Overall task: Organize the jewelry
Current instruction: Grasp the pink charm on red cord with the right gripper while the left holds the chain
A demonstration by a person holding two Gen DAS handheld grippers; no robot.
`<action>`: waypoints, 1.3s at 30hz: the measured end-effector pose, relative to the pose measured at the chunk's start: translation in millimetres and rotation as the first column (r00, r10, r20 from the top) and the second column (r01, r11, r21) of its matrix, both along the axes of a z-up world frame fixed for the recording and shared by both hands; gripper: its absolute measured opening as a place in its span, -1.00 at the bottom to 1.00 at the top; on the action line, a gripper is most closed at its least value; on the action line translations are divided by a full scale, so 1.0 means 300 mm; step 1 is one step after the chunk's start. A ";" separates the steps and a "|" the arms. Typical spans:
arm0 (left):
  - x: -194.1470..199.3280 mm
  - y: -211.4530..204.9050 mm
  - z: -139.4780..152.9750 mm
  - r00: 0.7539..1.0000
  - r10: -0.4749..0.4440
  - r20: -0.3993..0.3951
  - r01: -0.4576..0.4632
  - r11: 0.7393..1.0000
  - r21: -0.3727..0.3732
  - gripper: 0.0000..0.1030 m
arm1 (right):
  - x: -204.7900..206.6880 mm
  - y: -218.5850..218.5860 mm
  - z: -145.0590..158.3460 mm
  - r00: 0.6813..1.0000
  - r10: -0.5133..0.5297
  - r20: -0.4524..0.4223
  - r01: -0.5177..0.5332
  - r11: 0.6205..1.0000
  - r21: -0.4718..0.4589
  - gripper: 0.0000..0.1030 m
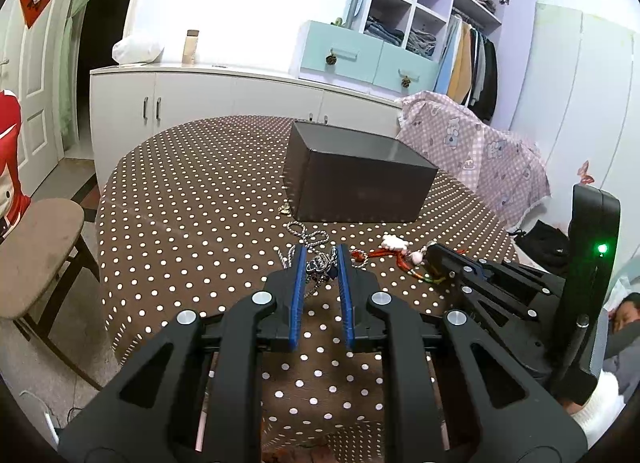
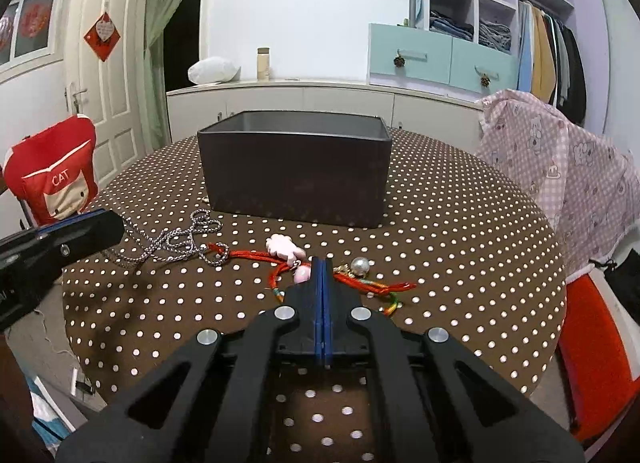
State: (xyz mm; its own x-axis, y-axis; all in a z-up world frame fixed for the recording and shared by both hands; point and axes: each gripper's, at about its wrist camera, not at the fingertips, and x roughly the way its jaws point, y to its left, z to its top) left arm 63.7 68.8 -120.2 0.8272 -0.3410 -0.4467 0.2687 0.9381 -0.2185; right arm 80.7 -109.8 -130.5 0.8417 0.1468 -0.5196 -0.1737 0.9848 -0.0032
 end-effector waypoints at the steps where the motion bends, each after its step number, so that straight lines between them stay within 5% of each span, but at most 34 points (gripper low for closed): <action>1: -0.002 0.000 0.002 1.000 -0.002 0.003 0.002 1.000 -0.005 -0.70 | -0.001 -0.002 0.001 1.000 -0.003 0.003 0.003 1.000 -0.008 -1.00; 23: 0.013 0.035 -0.013 1.000 0.020 -0.017 -0.021 0.999 -0.035 -0.69 | 0.004 0.053 -0.007 0.998 0.060 -0.017 -0.061 0.997 -0.043 -0.90; 29: 0.022 0.039 -0.019 1.000 0.020 -0.020 -0.021 0.999 -0.040 -0.69 | 0.009 0.054 -0.004 0.999 0.045 -0.005 -0.045 0.997 -0.063 -0.15; 39: 0.039 0.041 -0.029 0.999 0.021 -0.032 -0.023 0.999 -0.042 -0.69 | -0.008 0.079 -0.007 0.996 0.090 0.002 -0.090 0.993 -0.079 -0.42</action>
